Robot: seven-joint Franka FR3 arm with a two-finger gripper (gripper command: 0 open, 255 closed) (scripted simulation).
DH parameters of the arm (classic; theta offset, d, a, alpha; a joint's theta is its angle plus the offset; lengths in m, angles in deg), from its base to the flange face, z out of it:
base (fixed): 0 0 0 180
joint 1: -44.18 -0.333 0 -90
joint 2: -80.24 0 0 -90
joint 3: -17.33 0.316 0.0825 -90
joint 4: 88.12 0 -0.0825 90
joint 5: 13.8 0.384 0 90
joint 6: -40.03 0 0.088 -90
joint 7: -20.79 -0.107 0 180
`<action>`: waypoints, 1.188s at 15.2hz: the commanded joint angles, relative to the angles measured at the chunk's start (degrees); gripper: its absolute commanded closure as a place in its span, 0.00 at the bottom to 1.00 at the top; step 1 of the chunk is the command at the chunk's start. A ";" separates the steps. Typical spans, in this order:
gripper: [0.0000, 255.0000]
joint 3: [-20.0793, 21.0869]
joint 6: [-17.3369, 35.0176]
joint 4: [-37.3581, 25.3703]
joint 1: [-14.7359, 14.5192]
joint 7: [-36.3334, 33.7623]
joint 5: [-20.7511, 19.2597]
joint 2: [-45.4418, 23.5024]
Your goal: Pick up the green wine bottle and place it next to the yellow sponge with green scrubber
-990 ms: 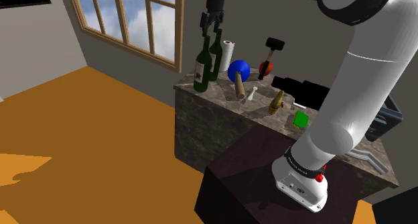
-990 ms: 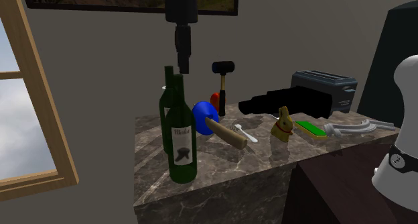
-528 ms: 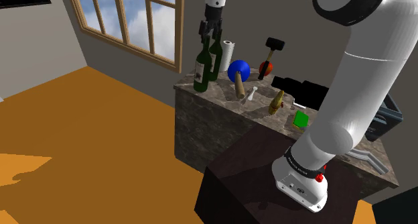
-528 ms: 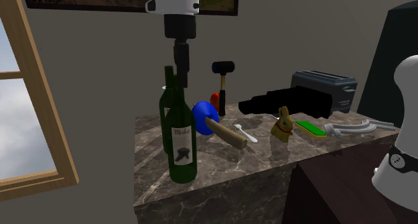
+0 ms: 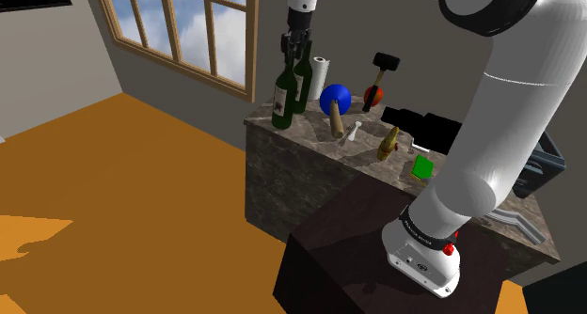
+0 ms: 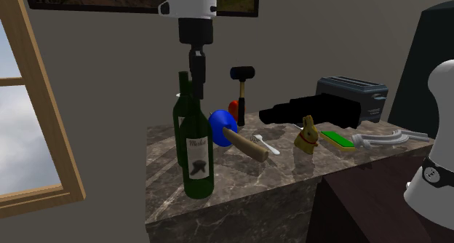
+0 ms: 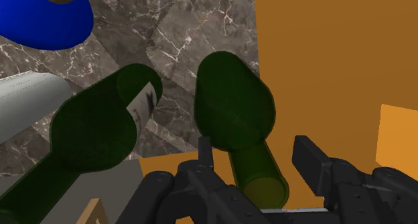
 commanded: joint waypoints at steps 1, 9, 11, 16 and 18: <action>1.00 0.00 0.00 0.00 0.00 0.00 0.00 0.00; 1.00 0.00 0.01 0.01 0.00 0.00 0.00 0.00; 1.00 -0.01 -1.44 -1.21 0.00 0.00 -0.02 0.24; 1.00 -0.03 -5.18 -4.63 0.02 0.01 -0.05 0.55; 1.00 -0.04 -6.70 -6.12 0.03 0.02 -0.05 0.59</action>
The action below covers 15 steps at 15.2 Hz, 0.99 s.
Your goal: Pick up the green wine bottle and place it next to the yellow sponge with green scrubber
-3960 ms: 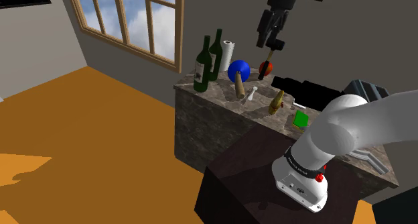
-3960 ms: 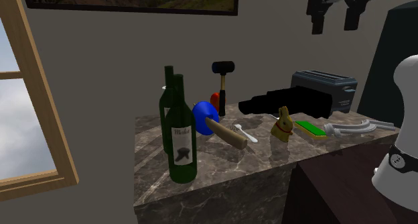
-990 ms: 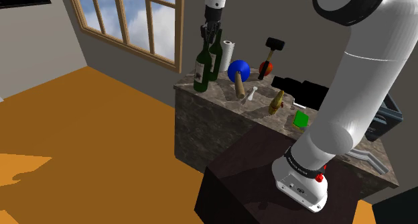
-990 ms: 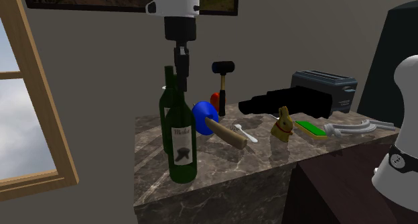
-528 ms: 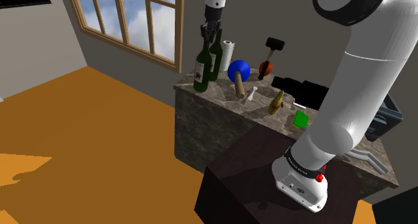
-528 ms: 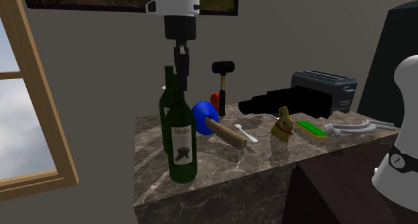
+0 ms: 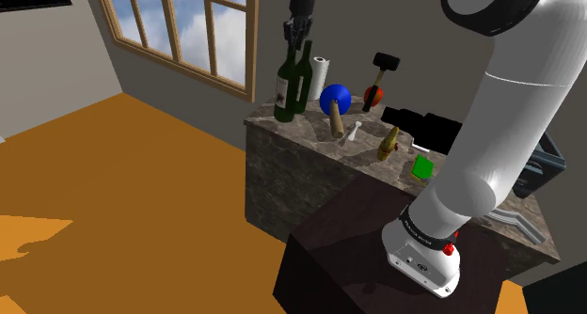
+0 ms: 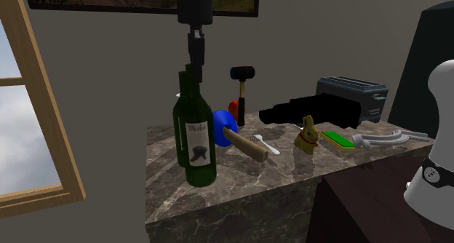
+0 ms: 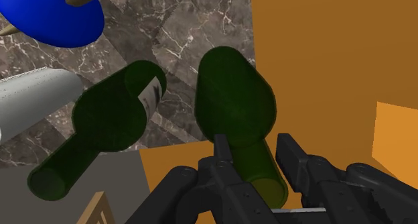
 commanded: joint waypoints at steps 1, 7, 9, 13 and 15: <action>1.00 0.06 -1.67 -1.59 -0.11 -0.18 -0.04 0.09; 1.00 0.03 -6.43 -6.69 -0.05 -0.13 -0.01 -0.24; 1.00 0.02 -8.08 -8.58 -0.01 -0.11 0.02 -0.48; 1.00 -0.31 -9.32 -5.96 0.37 0.66 -0.22 3.39; 1.00 -0.67 -9.97 -2.83 0.76 1.44 -0.50 7.21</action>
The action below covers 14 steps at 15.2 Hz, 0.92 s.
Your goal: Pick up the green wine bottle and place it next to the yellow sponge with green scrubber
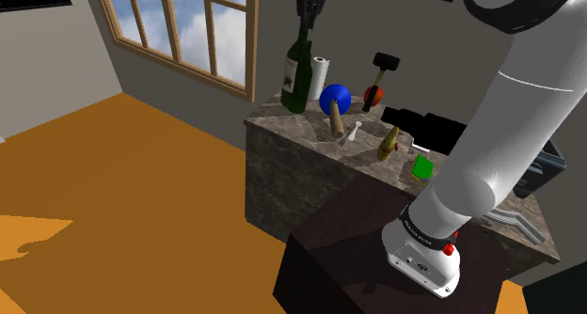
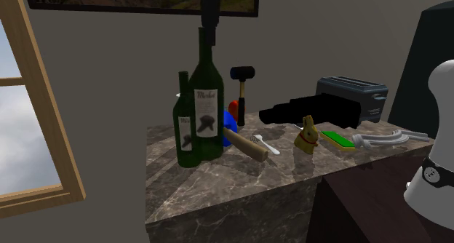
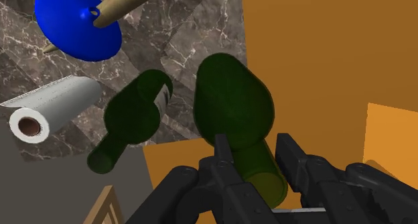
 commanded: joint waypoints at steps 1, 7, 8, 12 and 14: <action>1.00 -0.40 -0.52 3.23 0.43 0.87 -0.28 3.78; 1.00 -1.69 -4.21 9.54 1.69 3.45 -1.32 13.88; 1.00 -1.92 -5.00 10.28 1.92 3.92 -1.52 15.42; 1.00 -2.95 -8.55 12.38 2.83 5.89 -2.40 21.17; 1.00 -3.50 -10.54 12.94 3.30 6.95 -2.88 23.79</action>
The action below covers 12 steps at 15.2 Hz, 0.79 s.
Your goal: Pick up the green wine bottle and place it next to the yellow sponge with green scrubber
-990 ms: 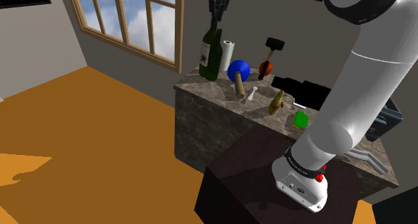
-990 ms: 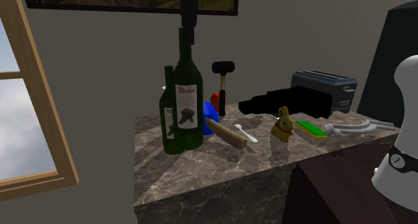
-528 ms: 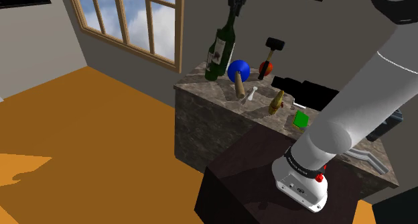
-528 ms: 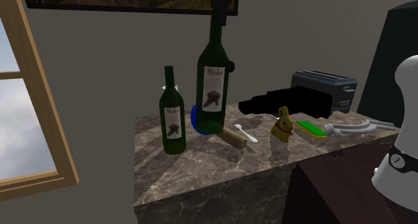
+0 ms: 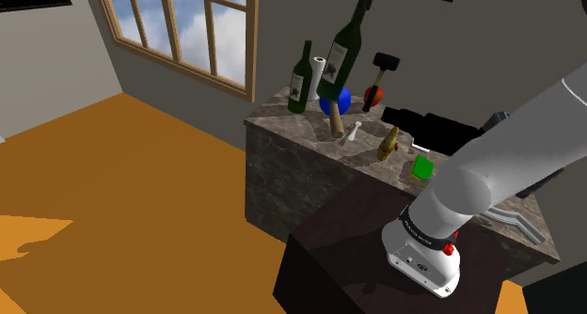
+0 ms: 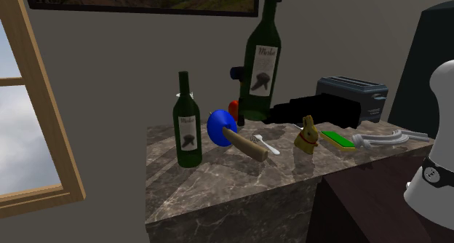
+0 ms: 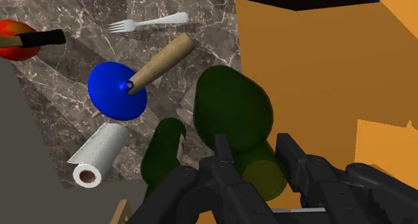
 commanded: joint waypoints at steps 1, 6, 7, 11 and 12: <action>1.00 -0.53 -1.81 0.71 0.46 1.07 -0.48 2.56; 1.00 -2.08 -7.46 0.34 1.68 4.10 -1.86 8.04; 1.00 -2.42 -8.66 0.03 1.92 4.76 -2.16 8.98; 1.00 -3.89 -13.69 -2.00 2.83 7.61 -3.46 12.21; 1.00 -4.29 -14.99 -2.71 3.04 8.39 -3.80 12.87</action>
